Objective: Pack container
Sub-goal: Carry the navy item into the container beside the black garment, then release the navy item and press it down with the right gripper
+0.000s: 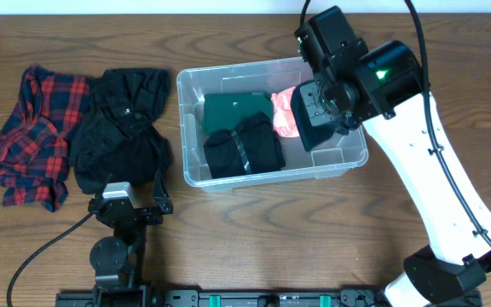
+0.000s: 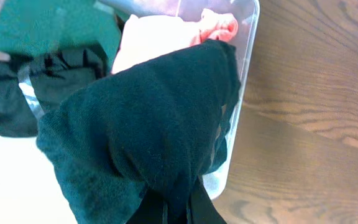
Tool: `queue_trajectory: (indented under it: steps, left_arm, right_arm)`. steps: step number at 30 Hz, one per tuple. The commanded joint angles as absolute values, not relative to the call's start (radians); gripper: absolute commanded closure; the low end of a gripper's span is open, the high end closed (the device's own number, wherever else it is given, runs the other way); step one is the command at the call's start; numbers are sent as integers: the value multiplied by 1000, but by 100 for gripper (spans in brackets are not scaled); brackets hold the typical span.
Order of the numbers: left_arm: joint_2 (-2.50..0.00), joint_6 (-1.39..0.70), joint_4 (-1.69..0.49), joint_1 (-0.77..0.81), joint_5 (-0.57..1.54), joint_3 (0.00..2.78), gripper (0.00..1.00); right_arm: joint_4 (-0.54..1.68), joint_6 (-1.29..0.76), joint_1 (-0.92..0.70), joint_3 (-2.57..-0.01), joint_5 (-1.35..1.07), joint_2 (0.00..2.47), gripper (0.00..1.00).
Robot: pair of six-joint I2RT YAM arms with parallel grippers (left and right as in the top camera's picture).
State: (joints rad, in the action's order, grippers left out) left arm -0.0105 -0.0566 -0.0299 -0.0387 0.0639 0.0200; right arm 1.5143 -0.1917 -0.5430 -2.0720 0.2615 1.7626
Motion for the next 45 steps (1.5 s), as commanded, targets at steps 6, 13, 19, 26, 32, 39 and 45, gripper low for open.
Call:
queue_trajectory:
  steps: [6,13,19,26,32,39,45]
  left_arm:
    - [-6,-69,-66,-43,70,4,2]
    - [-6,-69,-66,-43,70,4,2]
    - [-6,-69,-66,-43,70,4,2]
    - [-6,-69,-66,-43,70,4,2]
    - [-6,-69,-66,-43,70,4,2]
    - [-6,-69,-66,-43,70,4,2]
    - [-6,-69,-66,-43,70,4,2]
  right_arm:
    - [1579,-240,-577,-2081,313,1827,99]
    - [1590,-247,-606,-2081,296,1953,98]
    - [1584,-246,-622,-2086,295,1973,48]
    - [1579,-196,-620,-2145,232,1942,41]
    - [1512,-145,-616,-2135,65,1964,95]
    - [1503,-84,-616,-2084,-40,2057,99]
    - [1500,-44,-616,-2060,-46,2148,99]
